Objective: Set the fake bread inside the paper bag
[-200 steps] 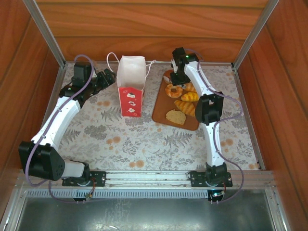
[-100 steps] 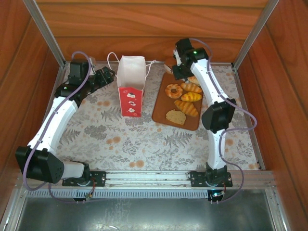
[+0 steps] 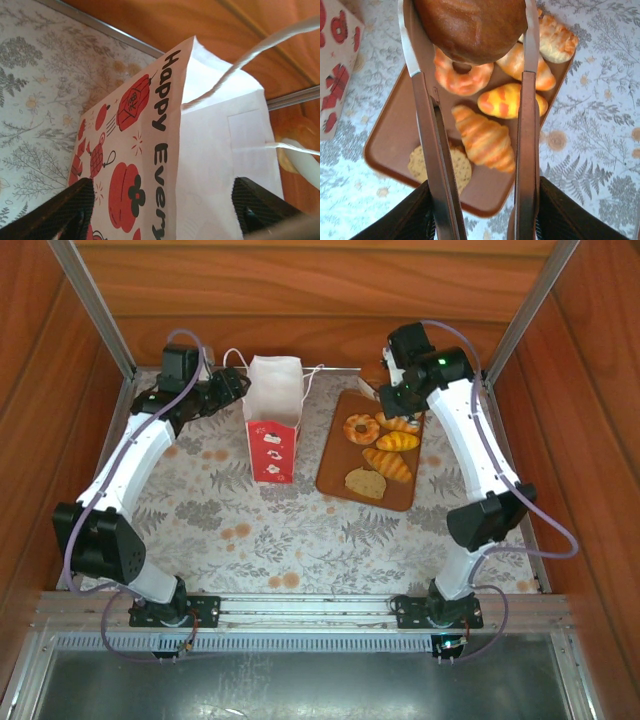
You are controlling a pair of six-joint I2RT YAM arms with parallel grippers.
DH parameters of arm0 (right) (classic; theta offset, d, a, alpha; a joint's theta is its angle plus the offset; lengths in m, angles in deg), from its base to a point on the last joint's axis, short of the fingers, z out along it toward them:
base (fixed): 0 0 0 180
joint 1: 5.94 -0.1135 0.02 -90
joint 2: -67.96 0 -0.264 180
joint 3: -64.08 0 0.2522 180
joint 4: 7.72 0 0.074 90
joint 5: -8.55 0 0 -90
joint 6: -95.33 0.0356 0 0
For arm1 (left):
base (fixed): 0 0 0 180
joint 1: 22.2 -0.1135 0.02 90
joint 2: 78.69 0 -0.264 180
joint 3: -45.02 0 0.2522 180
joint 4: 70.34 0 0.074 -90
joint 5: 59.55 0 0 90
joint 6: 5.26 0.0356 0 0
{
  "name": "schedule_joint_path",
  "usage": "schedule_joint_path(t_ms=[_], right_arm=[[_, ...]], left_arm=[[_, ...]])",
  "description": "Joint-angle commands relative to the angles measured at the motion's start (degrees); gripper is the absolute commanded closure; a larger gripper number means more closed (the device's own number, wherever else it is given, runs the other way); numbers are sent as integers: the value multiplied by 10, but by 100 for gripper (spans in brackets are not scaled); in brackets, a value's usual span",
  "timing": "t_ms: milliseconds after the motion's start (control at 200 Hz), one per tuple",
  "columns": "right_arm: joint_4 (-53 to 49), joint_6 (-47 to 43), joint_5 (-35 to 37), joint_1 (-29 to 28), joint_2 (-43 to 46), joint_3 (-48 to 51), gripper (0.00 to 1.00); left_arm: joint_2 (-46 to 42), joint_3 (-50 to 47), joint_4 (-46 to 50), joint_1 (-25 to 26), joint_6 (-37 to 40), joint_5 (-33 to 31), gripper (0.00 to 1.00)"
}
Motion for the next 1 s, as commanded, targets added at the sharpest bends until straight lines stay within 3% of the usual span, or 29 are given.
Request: schedule_joint_path(t_ms=[0,405,685,820,995], right_arm=[[-26,21,2,-15,47,13,49],[-142,68,39,-80,103,-45,49],[-202,74,72,-125,72,-187,50],[-201,69,49,-139,43,-255,50],[-161,58,12,-154,37,-274,50]], left_arm=[[9,18,7,8,-3,-2,29],[39,33,6,13,-7,18,73],[39,39,6,14,-7,21,83],[37,37,6,13,-9,25,87],[34,35,6,14,-13,28,93]])
